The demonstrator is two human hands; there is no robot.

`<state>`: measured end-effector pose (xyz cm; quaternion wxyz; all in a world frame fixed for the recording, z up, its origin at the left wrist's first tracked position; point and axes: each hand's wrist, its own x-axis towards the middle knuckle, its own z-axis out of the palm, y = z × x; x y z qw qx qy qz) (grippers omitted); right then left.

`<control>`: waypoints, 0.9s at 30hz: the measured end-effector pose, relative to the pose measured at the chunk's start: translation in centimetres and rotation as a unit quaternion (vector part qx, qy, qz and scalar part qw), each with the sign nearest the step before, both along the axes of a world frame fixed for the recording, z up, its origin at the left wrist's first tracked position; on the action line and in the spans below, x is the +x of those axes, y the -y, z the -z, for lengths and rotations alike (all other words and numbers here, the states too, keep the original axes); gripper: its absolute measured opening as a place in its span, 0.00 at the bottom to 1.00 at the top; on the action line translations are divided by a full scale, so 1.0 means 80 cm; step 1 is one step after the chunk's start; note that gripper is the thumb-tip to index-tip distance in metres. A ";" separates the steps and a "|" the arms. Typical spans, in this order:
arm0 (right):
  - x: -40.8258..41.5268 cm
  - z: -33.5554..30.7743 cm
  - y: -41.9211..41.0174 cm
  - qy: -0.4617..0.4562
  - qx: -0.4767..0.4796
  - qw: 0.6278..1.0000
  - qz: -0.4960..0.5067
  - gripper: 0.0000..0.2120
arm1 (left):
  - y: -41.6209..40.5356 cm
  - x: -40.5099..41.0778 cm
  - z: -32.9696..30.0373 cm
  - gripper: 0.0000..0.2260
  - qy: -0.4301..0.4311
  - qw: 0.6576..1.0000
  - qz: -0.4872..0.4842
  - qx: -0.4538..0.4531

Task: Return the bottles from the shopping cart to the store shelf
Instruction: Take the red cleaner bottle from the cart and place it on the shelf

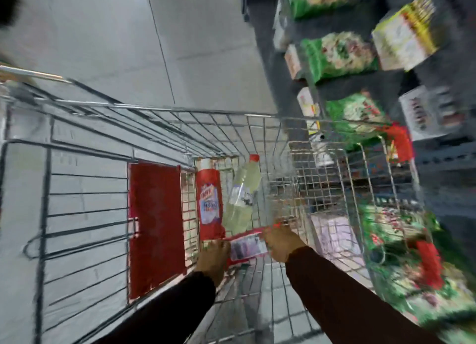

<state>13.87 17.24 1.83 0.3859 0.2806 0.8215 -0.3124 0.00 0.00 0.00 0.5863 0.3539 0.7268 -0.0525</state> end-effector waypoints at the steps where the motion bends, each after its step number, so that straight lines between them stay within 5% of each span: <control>1: 0.002 -0.002 0.002 -0.014 0.033 0.997 -0.068 0.28 | 0.004 0.001 0.016 0.19 -0.019 0.999 -0.022 0.016; 4: 0.015 0.009 0.004 -0.037 0.108 0.975 -0.191 0.32 | -0.003 0.008 0.028 0.20 -0.067 0.997 -0.005 0.037; 7: 0.021 0.023 0.005 -0.034 0.139 0.959 -0.246 0.32 | -0.006 0.011 0.024 0.33 -0.185 0.943 0.241 0.134; 8: 0.024 0.030 0.005 -0.038 0.155 0.954 -0.255 0.33 | -0.005 0.007 0.034 0.35 -0.172 0.940 0.230 0.182; 12: 0.015 0.027 0.000 -0.060 0.212 0.926 -0.308 0.39 | -0.018 -0.019 0.038 0.32 0.012 0.990 0.098 0.098; 15: 0.004 0.005 -0.013 -0.065 0.203 0.929 -0.302 0.42 | -0.040 -0.037 0.013 0.25 0.102 0.994 -0.047 0.014; 22: 0.012 -0.107 -0.039 -0.024 -0.009 0.997 -0.069 0.31 | -0.103 -0.097 -0.099 0.11 0.137 0.976 -0.140 -0.096; 24: 0.025 -0.169 -0.051 -0.038 -0.048 0.998 0.009 0.27 | -0.117 -0.132 -0.153 0.14 0.189 0.965 -0.161 -0.090; 27: 0.062 -0.269 -0.046 -0.131 -0.099 0.971 0.171 0.25 | -0.132 -0.152 -0.249 0.22 0.344 0.887 -0.308 -0.003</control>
